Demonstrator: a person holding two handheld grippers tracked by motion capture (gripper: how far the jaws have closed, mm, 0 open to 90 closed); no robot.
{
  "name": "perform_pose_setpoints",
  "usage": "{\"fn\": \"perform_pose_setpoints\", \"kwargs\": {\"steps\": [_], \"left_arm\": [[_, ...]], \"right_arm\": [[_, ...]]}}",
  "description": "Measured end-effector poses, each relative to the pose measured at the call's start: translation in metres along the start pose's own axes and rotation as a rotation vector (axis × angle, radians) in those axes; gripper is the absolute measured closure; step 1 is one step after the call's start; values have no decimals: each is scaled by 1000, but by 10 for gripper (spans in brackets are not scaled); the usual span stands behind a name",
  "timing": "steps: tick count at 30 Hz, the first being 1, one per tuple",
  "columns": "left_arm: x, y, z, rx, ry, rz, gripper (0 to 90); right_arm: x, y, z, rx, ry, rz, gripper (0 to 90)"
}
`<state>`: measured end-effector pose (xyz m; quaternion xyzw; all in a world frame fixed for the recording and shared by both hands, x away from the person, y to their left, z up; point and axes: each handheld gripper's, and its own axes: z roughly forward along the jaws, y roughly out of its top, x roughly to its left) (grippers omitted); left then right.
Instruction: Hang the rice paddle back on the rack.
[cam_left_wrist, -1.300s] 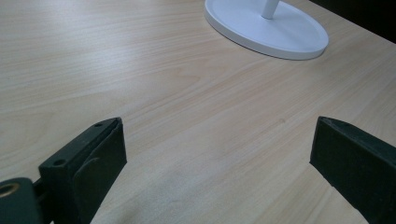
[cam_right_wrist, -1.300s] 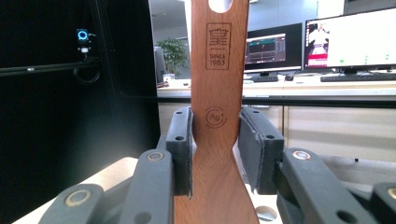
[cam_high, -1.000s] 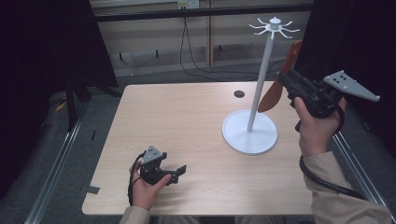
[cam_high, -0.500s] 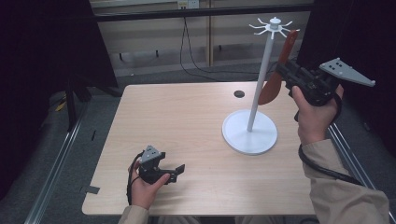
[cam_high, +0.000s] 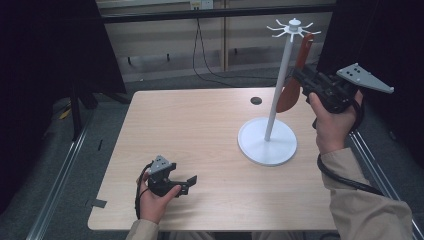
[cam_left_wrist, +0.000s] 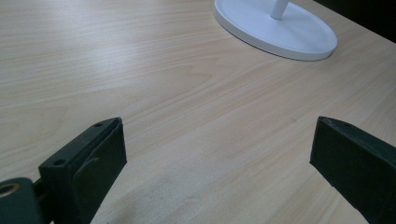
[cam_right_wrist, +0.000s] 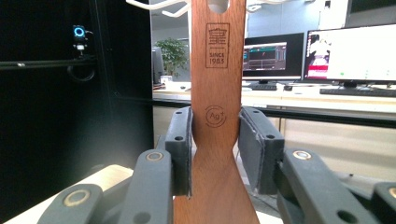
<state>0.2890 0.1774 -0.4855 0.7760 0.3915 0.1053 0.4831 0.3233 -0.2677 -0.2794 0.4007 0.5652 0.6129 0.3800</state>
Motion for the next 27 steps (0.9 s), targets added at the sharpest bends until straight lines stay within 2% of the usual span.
{"fn": "perform_pose_setpoints", "kwargs": {"steps": [4,5,12,15,19,20,27], "left_arm": [[0,0,0,1,0,0,36],[0,0,0,-1,0,-4,36],[0,0,1,2,-1,-1,36],[0,1,0,2,-4,5,36],[0,1,-1,2,-3,4,36],[0,1,0,-1,-5,0,36],[-1,1,1,5,-7,10,36]], "right_arm": [[0,-2,0,-12,0,12,659],[0,-2,0,-17,-9,3,621],[2,1,-2,-12,-18,-22,550],[3,1,-4,-11,-26,-23,501],[6,-3,-8,5,-35,-30,381],[6,-3,-8,5,-35,-30,381],[8,-20,-18,38,-16,-11,263]]}}
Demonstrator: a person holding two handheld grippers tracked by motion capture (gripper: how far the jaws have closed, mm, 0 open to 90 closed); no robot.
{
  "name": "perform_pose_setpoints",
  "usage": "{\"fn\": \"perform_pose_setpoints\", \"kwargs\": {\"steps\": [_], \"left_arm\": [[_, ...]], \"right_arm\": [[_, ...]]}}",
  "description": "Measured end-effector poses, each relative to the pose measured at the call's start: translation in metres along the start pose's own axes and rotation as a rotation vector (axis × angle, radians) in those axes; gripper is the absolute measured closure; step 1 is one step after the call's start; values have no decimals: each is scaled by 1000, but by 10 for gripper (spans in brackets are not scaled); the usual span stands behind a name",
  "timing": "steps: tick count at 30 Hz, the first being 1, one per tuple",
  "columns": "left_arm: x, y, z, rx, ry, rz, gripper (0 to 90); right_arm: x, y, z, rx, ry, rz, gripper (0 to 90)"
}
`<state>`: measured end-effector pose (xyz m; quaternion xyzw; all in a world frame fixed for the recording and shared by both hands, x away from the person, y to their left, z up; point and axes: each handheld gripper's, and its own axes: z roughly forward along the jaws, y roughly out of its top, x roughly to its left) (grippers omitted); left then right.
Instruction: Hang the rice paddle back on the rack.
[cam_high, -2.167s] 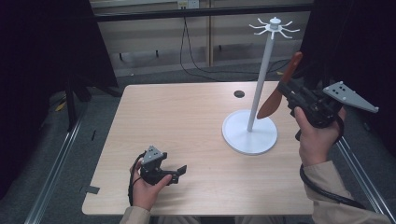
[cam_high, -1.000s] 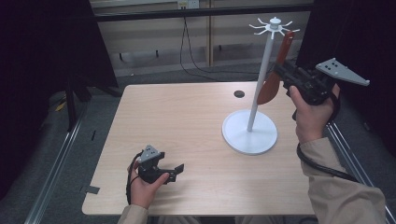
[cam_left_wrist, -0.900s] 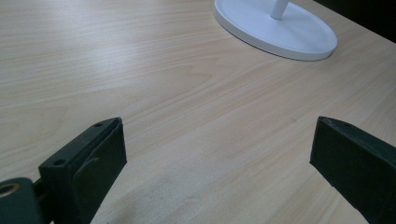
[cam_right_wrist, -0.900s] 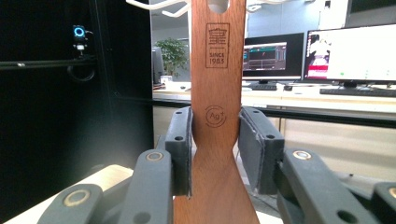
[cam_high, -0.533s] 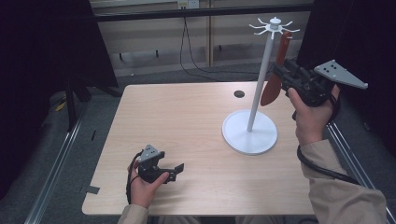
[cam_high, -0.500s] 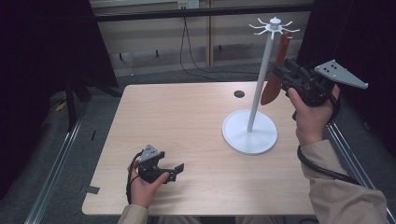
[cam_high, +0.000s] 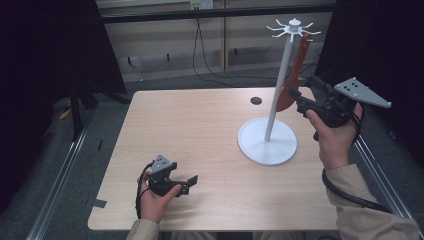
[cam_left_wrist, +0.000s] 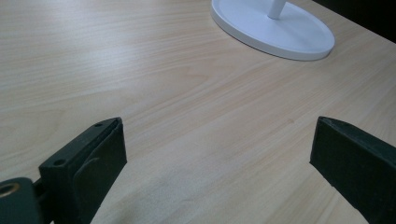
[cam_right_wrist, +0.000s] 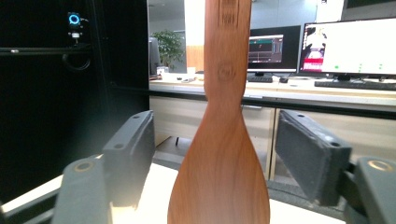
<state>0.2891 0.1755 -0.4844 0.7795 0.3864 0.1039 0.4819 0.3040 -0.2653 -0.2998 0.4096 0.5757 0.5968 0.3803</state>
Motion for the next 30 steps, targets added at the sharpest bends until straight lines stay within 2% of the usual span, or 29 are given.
{"fn": "perform_pose_setpoints", "kwargs": {"steps": [13,21,30], "left_arm": [[-3,0,1,1,-1,2,36],[-4,0,1,0,-1,6,36],[-4,0,1,-2,3,12,36]], "right_arm": [[7,-21,-13,31,30,3,135],[11,-32,-20,54,45,-3,105],[17,-55,-31,83,59,-1,86]]}}
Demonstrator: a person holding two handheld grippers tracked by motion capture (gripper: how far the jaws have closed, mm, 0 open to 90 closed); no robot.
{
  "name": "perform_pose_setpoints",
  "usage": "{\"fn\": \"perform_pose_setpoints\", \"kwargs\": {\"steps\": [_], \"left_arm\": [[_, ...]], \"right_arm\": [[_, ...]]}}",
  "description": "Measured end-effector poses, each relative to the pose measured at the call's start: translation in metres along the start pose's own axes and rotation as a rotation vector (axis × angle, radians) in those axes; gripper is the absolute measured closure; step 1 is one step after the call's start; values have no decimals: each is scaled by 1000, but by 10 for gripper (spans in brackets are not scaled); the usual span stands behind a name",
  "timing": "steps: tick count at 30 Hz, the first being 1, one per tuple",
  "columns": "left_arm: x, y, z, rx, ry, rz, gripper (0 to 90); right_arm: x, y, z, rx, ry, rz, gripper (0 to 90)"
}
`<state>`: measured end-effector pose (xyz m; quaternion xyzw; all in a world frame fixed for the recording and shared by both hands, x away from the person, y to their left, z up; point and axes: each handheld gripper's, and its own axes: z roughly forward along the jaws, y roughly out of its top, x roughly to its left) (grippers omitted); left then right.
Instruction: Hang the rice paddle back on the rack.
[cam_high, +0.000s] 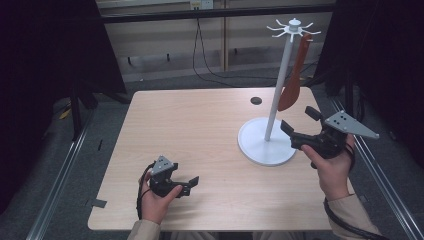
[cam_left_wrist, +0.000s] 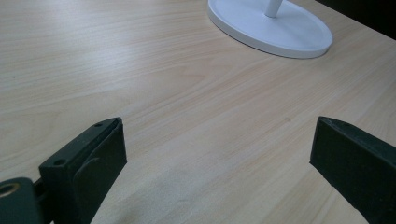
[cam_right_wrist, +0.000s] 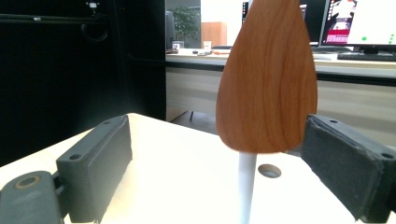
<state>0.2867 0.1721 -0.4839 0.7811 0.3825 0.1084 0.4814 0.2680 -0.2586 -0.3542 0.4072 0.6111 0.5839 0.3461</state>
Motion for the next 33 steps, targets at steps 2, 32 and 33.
{"fn": "perform_pose_setpoints", "kwargs": {"steps": [2,32,33], "left_arm": [[0,0,0,1,1,0,36],[0,-1,-1,8,5,9,37],[0,-1,-1,7,2,8,37]], "right_arm": [[1,-2,-1,3,-2,2,85],[12,-64,-17,83,43,9,82],[12,-66,-18,84,45,14,82]]}}
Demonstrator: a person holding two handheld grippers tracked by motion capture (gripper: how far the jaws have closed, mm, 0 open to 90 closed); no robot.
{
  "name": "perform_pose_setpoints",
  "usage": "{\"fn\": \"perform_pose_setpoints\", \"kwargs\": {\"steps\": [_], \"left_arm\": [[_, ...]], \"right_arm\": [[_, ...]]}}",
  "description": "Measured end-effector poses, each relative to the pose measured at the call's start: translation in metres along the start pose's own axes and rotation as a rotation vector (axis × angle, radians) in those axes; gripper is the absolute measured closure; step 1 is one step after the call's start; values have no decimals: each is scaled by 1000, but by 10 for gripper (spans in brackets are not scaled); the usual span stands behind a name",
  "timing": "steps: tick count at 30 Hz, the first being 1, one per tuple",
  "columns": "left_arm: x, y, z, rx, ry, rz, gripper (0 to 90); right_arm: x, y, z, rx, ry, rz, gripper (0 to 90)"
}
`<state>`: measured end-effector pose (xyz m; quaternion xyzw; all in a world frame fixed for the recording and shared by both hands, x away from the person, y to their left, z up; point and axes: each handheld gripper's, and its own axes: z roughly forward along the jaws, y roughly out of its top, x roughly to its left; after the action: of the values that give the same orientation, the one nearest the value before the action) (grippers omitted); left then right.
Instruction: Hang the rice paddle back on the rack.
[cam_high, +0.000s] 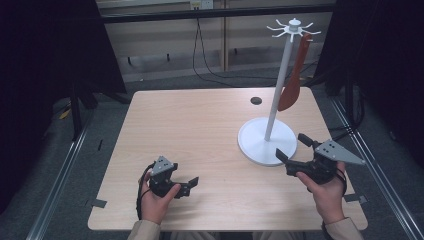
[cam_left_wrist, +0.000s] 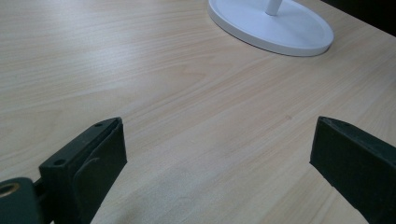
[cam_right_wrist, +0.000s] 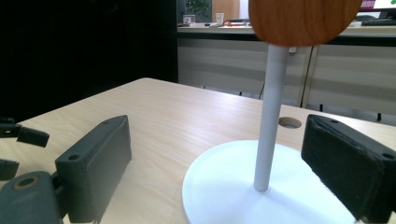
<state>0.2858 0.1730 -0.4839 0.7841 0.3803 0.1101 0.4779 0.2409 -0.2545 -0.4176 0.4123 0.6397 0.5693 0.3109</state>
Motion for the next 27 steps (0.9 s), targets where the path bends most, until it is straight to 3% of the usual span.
{"fn": "perform_pose_setpoints", "kwargs": {"steps": [18,27], "left_arm": [[1,0,-1,0,0,-1,37],[1,0,-1,1,-2,2,37]], "right_arm": [[1,-34,-2,68,38,-9,83],[3,-51,1,120,30,-20,84]]}}
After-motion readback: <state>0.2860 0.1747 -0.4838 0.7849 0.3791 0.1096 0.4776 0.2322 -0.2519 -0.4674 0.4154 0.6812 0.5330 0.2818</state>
